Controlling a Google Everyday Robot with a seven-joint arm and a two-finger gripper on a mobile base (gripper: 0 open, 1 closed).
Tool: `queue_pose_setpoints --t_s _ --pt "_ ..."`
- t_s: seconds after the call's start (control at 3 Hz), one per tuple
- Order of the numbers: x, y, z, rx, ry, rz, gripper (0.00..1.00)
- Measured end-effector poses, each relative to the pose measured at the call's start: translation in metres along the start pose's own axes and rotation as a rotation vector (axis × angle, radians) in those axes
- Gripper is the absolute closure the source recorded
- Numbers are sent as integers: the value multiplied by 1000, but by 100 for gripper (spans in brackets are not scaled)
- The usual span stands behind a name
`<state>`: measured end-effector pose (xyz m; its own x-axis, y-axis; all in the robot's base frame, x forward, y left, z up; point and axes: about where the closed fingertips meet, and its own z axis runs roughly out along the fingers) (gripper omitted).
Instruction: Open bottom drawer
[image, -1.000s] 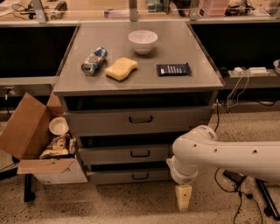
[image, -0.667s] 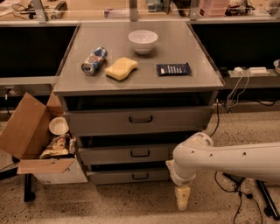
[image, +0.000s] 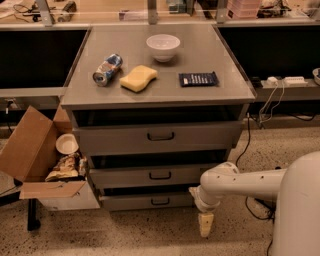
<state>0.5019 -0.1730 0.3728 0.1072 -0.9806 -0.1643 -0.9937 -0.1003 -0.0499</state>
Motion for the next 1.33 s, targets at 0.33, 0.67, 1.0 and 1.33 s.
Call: queue_pose_setpoints --t_s 0.33,0.67,1.0,1.33 --pt "0 0 0 0 0 0 0" --pt "20 -7 27 22 10 37 0" --pt "61 -15 77 46 -3 109 0" --pt "92 -19 134 40 -43 122 0"
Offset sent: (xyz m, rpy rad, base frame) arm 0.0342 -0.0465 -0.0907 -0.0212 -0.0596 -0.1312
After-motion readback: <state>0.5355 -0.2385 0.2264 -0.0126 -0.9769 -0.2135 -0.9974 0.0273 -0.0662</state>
